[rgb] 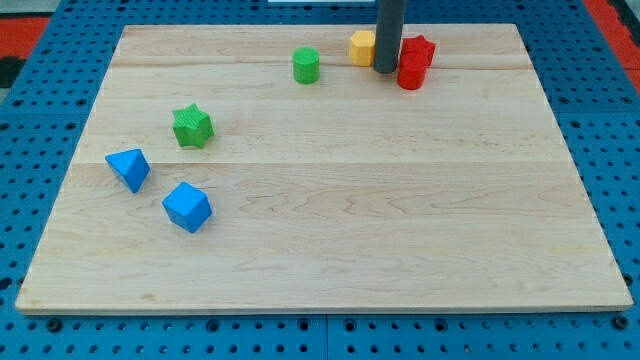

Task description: Push the green circle closer to the yellow hexagon

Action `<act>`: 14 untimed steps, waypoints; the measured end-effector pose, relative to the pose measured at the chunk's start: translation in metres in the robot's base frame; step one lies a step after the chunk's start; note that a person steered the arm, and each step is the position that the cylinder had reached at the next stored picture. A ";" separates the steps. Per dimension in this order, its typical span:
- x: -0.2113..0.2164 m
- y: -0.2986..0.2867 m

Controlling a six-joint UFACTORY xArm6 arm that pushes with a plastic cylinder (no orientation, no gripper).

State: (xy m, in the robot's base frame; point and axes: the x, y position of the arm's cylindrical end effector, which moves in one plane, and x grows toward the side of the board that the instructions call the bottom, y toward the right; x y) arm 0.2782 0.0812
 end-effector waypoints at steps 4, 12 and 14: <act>0.077 -0.077; 0.006 -0.150; 0.002 -0.099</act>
State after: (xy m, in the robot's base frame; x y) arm 0.2805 -0.0179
